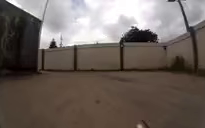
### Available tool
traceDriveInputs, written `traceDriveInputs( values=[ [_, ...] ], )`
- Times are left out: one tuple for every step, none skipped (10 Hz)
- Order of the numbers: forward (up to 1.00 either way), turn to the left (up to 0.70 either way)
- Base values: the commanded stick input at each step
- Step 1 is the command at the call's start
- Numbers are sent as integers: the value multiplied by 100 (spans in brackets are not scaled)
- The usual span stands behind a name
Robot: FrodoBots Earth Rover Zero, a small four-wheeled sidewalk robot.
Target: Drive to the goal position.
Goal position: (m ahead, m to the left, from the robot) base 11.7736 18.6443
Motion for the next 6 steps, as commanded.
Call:
traceDriveInputs(
  values=[
    [30,0],
    [30,0],
    [30,0],
    [30,0],
    [30,0],
    [30,0]
  ],
)
